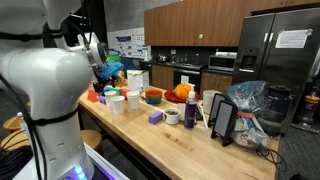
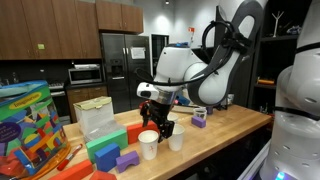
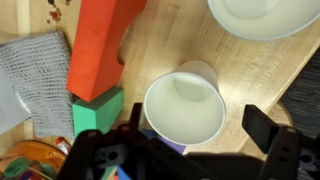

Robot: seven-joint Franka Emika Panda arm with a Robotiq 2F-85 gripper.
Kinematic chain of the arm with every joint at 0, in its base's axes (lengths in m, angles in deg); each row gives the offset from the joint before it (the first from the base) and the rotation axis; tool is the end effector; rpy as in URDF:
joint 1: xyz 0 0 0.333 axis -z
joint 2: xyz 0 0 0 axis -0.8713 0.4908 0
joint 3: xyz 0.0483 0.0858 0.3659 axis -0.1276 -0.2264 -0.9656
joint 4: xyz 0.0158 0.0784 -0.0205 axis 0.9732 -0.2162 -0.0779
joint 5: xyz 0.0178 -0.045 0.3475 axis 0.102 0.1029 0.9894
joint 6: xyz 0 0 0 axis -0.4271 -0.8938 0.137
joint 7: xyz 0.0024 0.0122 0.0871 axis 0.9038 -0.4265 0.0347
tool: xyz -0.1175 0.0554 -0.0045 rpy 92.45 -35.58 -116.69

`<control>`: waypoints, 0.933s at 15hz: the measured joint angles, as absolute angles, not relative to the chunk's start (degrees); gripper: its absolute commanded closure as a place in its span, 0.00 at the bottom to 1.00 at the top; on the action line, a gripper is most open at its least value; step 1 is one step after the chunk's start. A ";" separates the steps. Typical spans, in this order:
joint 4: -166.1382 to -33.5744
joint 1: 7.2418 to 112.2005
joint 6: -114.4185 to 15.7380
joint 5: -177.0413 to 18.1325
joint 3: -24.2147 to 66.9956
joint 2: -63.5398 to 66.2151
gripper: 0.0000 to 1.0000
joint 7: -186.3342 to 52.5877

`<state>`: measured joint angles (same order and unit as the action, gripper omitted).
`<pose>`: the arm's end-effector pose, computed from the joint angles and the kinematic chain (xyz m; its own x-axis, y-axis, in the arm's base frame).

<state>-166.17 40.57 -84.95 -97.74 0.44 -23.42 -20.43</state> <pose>0.2969 0.2537 0.3656 -0.1758 0.9821 0.0677 0.9259 0.1417 0.3503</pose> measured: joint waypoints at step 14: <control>-166.33 39.77 -84.26 -113.14 -0.06 -18.13 0.17 -35.23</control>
